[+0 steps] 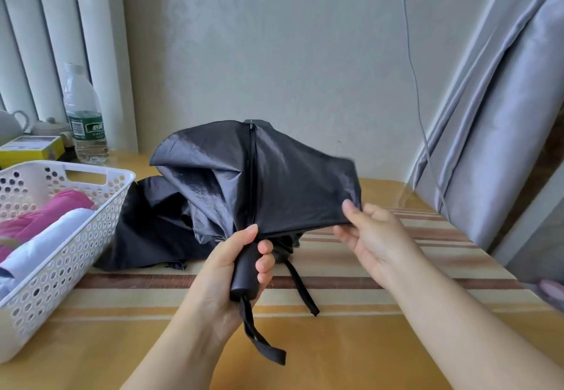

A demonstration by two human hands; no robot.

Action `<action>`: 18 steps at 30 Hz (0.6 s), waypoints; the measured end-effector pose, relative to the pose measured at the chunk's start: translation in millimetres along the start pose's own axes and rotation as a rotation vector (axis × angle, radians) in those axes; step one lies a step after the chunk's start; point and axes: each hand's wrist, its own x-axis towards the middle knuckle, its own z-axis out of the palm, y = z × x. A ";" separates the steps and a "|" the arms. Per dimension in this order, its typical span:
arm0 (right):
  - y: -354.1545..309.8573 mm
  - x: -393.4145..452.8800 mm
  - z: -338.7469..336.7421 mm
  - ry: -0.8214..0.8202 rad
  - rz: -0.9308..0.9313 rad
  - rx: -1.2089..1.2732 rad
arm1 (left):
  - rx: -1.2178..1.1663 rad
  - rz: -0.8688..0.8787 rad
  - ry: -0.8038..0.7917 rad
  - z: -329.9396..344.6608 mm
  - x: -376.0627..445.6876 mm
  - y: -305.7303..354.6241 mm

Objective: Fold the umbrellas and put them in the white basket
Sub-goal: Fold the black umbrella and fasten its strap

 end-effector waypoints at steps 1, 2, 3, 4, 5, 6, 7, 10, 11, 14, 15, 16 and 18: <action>3.2 1.0 -1.6 0.066 -0.077 -0.169 | -0.021 -0.007 -0.005 0.7 -0.5 0.4; 7.5 1.3 -3.3 0.112 -0.123 -0.333 | -0.056 -0.020 -0.016 1.1 -1.1 0.7; 13.0 2.4 -5.4 0.116 -0.114 -0.427 | -0.090 -0.035 -0.033 1.4 -1.2 1.1; 16.8 2.2 -6.6 0.091 -0.052 -0.459 | -0.119 -0.050 -0.057 1.5 -1.2 2.0; 19.9 1.8 -7.6 0.056 0.028 -0.465 | -0.138 -0.065 -0.079 1.5 -1.4 3.1; 20.4 1.0 -7.3 0.037 0.095 -0.489 | -0.143 -0.074 -0.094 0.6 -1.9 4.3; 19.6 1.2 -8.0 0.044 0.126 -0.549 | -0.134 -0.077 -0.103 -1.0 -1.8 4.7; 5.7 -1.4 -9.3 0.186 -0.132 -0.817 | -0.044 -0.077 -0.117 -3.7 -2.7 4.2; -2.6 -5.9 -5.5 0.218 -0.333 -0.855 | -0.010 -0.071 -0.126 -4.3 -2.8 3.6; -23.9 -24.4 24.6 -0.004 -0.843 -0.939 | 0.117 -0.021 -0.157 -2.4 -5.0 0.9; -23.5 -27.6 35.4 -0.106 -0.909 -1.003 | 0.173 -0.004 -0.160 -0.3 -6.6 -0.7; -20.5 -29.7 45.1 -0.175 -0.922 -1.077 | 0.223 0.010 -0.157 1.9 -7.7 -2.4; -12.9 -31.9 58.8 -0.175 -0.837 -1.181 | 0.297 0.038 -0.143 5.4 -9.6 -4.7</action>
